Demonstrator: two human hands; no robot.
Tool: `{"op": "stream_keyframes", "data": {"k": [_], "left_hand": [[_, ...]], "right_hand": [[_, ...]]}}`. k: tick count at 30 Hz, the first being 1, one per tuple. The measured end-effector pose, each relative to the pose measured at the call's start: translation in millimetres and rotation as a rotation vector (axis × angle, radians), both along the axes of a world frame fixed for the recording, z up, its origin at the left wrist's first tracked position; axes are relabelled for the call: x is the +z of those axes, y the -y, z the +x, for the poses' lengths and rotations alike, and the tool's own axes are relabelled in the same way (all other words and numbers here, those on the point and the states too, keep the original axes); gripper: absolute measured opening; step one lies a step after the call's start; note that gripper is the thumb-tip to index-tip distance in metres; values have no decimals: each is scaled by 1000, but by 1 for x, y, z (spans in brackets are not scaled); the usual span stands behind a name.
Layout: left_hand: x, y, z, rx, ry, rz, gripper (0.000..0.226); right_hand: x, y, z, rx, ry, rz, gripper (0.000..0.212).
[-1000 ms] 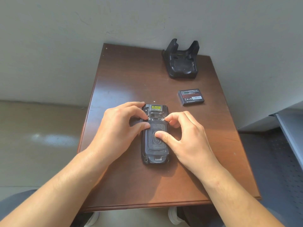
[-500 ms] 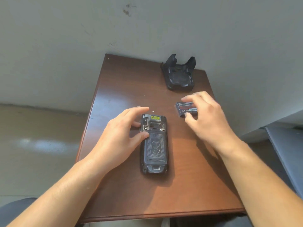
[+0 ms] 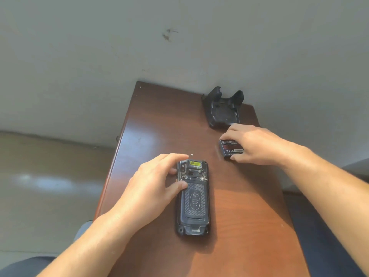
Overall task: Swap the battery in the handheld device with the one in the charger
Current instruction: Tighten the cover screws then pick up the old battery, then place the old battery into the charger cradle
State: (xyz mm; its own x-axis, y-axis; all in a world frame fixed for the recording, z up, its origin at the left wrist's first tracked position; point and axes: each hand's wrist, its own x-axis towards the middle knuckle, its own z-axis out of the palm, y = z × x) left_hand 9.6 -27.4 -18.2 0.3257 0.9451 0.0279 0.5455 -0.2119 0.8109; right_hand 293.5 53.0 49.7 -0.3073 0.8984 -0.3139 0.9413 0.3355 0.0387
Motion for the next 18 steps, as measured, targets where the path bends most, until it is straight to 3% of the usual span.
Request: {"op": "stream_keyframes", "data": {"k": [4,7,18], "left_hand": [[-2,-1,-1,3,1,-1,52],[-2,-2,0,4,-3,16,51],[-3,-5,-1,-13,-19,20,47]], "right_hand": [[11,-25,6,-180,-517,184,45],[20,-44,8,-285,-724,257,49],[10,-71,15,-271,-597,152,51]]}}
